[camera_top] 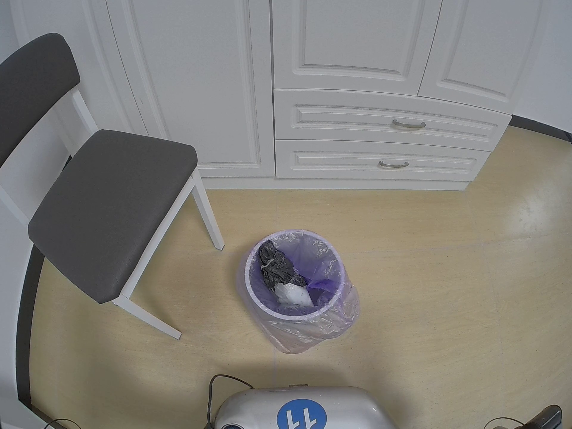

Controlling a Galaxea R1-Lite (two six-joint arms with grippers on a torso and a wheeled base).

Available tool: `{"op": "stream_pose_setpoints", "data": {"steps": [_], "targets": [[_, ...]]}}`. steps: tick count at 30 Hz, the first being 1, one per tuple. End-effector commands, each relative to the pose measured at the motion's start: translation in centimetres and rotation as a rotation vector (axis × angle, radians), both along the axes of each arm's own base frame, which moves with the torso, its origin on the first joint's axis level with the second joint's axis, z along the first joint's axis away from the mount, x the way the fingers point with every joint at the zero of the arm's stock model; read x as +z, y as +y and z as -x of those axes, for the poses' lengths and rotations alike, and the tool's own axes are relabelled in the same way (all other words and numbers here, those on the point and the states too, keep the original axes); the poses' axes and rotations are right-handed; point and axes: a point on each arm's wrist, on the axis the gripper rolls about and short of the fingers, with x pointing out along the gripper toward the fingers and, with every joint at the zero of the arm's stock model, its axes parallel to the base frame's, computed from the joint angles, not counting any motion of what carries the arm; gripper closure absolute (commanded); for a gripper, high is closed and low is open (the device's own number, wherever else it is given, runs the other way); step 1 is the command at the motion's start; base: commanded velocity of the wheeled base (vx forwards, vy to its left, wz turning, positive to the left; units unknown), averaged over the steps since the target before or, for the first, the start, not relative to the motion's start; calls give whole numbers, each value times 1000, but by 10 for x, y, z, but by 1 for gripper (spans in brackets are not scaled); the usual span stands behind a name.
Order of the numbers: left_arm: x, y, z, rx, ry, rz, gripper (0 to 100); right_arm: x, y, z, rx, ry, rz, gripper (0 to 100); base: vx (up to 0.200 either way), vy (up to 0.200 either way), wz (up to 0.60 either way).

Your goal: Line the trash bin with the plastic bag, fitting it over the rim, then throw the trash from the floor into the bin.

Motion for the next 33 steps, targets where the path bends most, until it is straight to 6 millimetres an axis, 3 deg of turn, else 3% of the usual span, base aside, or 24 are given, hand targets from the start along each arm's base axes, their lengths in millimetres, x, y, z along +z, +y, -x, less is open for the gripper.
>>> {"op": "stream_pose_setpoints", "data": {"steps": [1, 3, 11, 14, 21, 27, 33], "targets": [[-35, 1, -7, -25, 41, 7, 0, -21, 1, -13, 11, 77, 37, 0, 0, 0, 0], [-58, 1, -20, -31, 77, 3, 0, -39, 1, -24, 22, 149, 68, 0, 0, 0, 0], [-94, 0, -33, -90, 241, 17, 0, -64, 1, -37, 35, 238, 71, 0, 0, 0, 0], [-94, 0, -33, -95, 244, 39, 0, -76, 1, -42, 36, 283, 71, 0, 0, 0, 0], [-97, -2, -33, -175, 269, 23, 0, -83, 1, -44, 43, 349, 60, 0, 0, 0, 0], [-101, -4, -33, -243, 319, -23, 0, -102, 1, -47, 33, 539, 61, 0, 0, 0, 0], [-101, -4, -33, -244, 318, -18, 0, -102, 2, -47, 64, 539, 62, 0, 0, 0, 0]]}}
